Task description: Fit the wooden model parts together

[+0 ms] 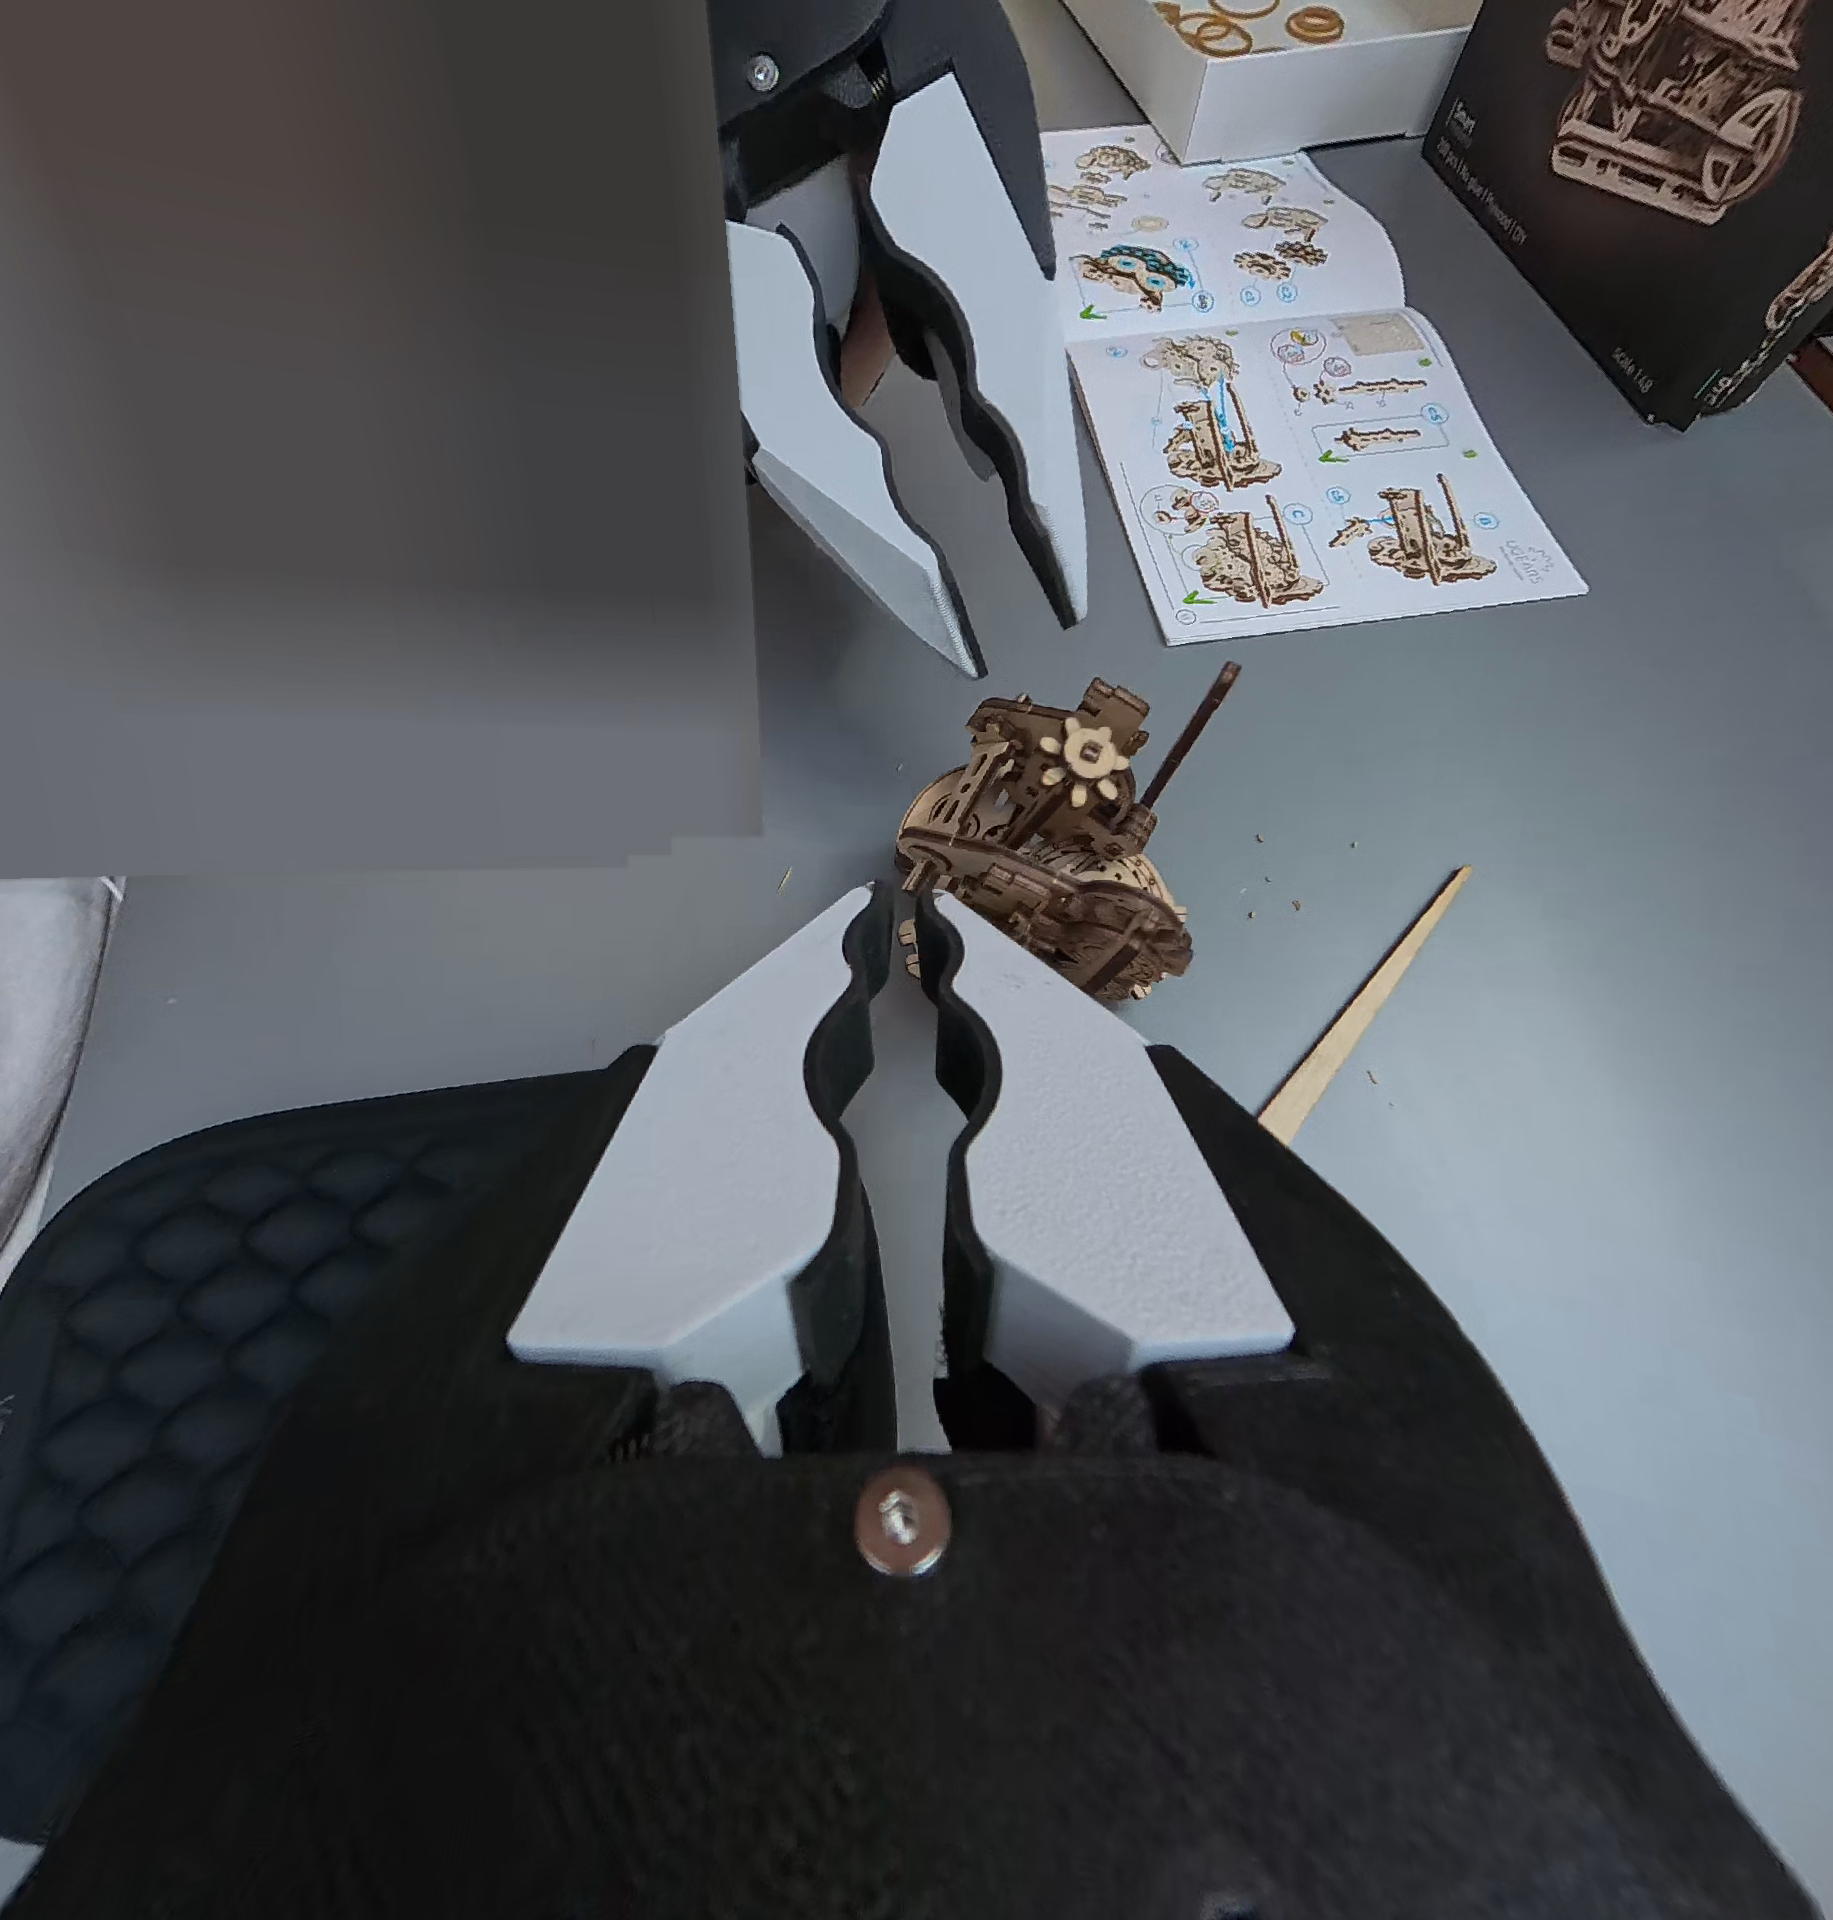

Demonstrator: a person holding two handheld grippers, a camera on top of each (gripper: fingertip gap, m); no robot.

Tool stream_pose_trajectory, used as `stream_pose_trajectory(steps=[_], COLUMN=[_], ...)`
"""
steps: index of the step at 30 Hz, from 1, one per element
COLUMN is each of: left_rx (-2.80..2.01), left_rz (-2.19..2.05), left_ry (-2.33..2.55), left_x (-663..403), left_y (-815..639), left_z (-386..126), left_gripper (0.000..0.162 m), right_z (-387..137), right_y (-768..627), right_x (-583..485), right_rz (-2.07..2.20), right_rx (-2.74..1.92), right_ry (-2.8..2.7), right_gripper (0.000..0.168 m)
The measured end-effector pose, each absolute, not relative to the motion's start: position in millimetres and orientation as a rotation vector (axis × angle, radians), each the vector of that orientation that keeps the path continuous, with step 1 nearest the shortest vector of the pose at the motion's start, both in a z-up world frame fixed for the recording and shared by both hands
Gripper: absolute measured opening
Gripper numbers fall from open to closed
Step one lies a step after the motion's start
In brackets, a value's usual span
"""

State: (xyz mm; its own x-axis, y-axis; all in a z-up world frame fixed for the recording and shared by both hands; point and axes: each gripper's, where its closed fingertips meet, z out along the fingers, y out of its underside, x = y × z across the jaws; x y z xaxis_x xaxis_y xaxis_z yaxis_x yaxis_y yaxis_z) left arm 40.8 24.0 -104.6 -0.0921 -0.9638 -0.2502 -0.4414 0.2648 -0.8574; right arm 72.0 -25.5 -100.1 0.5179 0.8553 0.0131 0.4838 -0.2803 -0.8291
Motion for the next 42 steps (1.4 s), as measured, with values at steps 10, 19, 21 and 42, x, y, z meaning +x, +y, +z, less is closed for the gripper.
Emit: stream_pose_trajectory(steps=[10, 19, 21, 42], left_rx=[-1.349, -1.326, -1.250, -0.756], left_rz=[-0.738, -0.792, -0.804, -1.023], left_ry=[1.651, 1.712, 1.736, 2.250], left_x=[52, 47, 44, 50], left_y=[4, 9, 12, 10], left_z=[-95, -106, -102, -101], left_gripper=[0.047, 0.023, 0.013, 0.008], right_z=[-89, -101, -109, -113], right_y=[-37, -51, -49, -30], right_x=[88, 78, 72, 74], right_rz=[0.614, 0.748, 0.698, 0.310], right_rx=[-1.836, -1.867, -1.898, -1.973], right_ry=[-1.172, -1.233, -1.254, -1.169], right_gripper=[0.002, 0.002, 0.003, 0.006])
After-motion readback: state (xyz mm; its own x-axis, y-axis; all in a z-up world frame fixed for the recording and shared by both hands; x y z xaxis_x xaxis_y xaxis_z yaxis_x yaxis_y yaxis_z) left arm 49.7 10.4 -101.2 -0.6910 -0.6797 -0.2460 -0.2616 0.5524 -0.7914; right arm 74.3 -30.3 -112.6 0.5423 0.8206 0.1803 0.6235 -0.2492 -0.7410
